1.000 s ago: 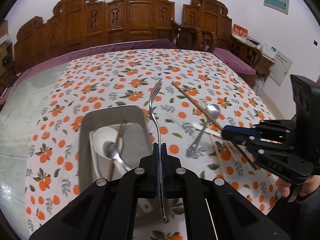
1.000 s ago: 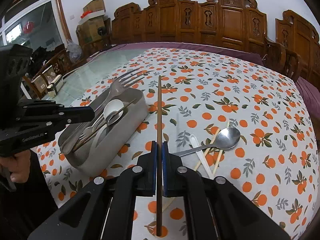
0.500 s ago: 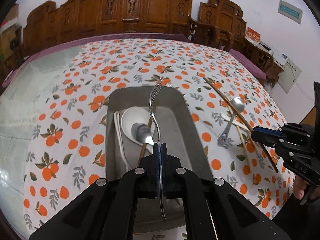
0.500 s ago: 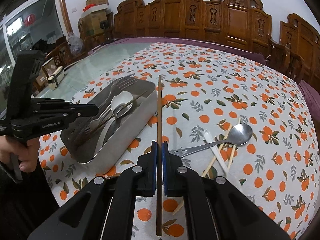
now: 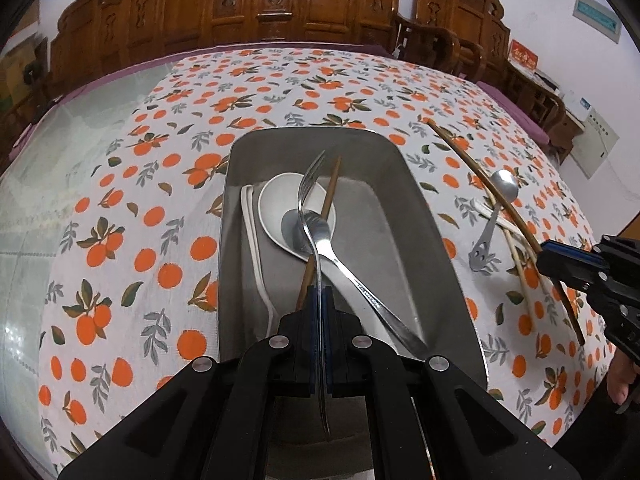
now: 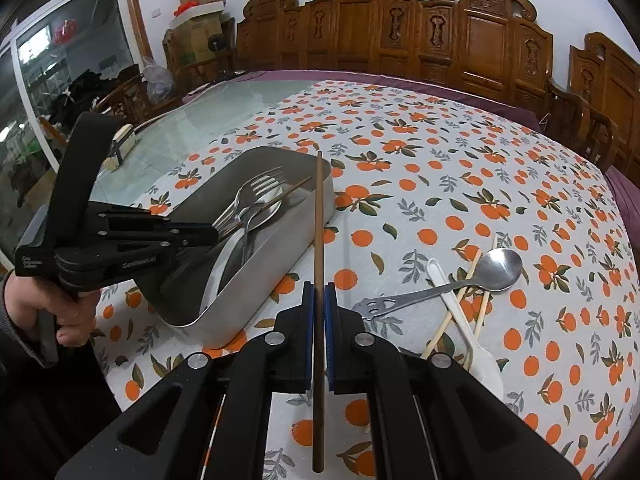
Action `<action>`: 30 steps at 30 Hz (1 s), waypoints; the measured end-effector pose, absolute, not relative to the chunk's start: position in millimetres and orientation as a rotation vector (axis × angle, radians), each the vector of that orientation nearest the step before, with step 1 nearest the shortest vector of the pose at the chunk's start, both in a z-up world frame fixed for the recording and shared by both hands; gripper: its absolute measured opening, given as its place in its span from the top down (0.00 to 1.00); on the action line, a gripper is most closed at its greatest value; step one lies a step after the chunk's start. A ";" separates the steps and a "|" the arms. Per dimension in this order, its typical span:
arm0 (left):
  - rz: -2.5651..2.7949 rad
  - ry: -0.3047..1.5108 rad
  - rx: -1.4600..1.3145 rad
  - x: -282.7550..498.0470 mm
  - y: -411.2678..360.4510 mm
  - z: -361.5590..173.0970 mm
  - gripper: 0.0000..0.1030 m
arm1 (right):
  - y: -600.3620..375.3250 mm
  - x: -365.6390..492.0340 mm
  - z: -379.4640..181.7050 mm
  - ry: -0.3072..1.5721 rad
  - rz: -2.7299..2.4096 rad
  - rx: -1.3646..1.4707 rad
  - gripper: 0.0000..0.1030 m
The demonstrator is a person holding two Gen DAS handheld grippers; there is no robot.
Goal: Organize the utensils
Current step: 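Lower the fork into the grey tray and open the left gripper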
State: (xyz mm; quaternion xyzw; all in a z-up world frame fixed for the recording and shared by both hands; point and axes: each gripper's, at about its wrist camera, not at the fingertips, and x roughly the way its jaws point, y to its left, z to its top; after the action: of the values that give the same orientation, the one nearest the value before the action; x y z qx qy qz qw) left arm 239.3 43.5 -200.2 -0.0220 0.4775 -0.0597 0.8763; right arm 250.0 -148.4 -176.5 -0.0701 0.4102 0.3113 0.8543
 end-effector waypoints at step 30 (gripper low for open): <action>-0.054 0.809 -0.056 224.9 72.9 -144.5 0.28 | -123.1 227.4 -143.1 0.812 0.644 -0.057 0.94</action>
State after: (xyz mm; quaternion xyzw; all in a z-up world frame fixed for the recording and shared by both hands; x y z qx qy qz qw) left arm 224.9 72.9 -144.5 -0.0274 0.3933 -0.0263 0.9186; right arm 227.4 -123.1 -143.1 -0.0274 0.3882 0.3075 0.8683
